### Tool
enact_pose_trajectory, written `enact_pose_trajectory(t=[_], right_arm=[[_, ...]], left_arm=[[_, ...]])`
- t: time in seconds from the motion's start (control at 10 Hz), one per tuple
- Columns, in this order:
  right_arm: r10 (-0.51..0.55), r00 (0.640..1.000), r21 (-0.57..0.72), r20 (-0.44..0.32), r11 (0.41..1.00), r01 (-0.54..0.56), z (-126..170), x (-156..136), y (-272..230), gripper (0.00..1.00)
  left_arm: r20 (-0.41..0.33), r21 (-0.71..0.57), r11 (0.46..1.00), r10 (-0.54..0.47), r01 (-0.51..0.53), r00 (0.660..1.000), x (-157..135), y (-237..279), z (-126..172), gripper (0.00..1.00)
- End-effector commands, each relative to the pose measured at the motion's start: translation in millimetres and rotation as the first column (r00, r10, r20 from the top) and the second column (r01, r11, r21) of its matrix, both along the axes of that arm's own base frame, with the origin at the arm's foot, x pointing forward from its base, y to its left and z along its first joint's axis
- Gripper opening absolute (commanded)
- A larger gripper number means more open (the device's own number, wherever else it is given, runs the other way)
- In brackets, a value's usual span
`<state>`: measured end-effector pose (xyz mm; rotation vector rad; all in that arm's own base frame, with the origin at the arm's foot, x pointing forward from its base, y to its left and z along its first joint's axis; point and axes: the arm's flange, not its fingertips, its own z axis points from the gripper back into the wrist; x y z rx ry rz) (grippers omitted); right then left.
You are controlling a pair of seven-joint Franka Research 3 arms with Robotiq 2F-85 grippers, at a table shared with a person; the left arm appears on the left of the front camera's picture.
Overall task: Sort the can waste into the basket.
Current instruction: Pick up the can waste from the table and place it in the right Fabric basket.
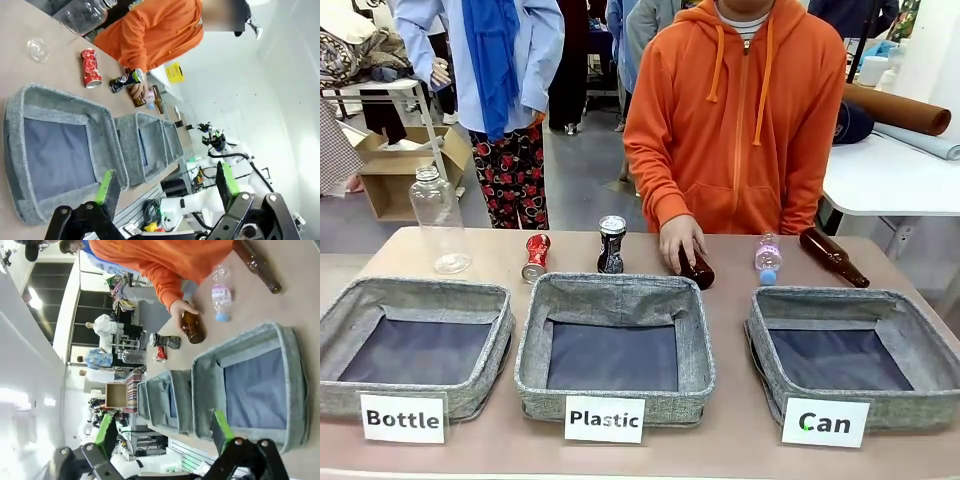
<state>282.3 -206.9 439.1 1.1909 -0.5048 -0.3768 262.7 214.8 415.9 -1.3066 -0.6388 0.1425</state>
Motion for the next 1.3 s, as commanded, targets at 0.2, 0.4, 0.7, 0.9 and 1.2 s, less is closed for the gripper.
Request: enact_pose_trajectory(t=[0.2,0.4,0.7,0.9,1.2], right_arm=[[0.018,1.0,-0.035,0.025,0.999,-0.017,17,-11,-1,1.0],[0.018,1.0,-0.035,0.025,0.999,-0.017,17,-11,-1,1.0],[0.018,1.0,-0.035,0.025,0.999,-0.017,17,-11,-1,1.0],[0.018,1.0,-0.035,0.025,0.999,-0.017,17,-11,-1,1.0],[0.018,1.0,-0.035,0.025,0.999,-0.017,17,-11,-1,1.0]], left_arm=[[0.042,0.061,0.998,-0.029,0.027,0.999,-19,4,16,1.0],[0.042,0.061,0.998,-0.029,0.027,0.999,-19,4,16,1.0],[-0.007,0.279,0.922,-0.278,0.269,0.961,11,-47,48,1.0],[-0.086,0.452,0.8,-0.402,0.395,0.912,70,-127,75,1.0],[-0.167,0.478,0.737,-0.459,0.479,0.873,133,-206,85,1.0]])
